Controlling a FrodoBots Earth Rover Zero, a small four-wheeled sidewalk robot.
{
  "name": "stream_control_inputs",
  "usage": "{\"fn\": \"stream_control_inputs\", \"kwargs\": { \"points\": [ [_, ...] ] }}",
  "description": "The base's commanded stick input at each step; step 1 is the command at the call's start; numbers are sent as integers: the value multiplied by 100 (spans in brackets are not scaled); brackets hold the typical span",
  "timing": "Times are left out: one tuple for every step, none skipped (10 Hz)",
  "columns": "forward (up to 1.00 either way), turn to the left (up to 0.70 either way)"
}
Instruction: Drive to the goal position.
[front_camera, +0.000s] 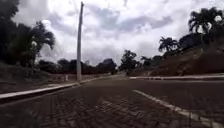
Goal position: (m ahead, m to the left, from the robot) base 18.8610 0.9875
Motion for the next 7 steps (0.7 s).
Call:
{"fn": "stream_control_inputs", "kwargs": {
  "points": [
    [85, 0],
    [85, 0],
    [85, 0],
    [85, -3],
    [85, -17],
    [85, -27],
    [85, -27]
  ]
}}
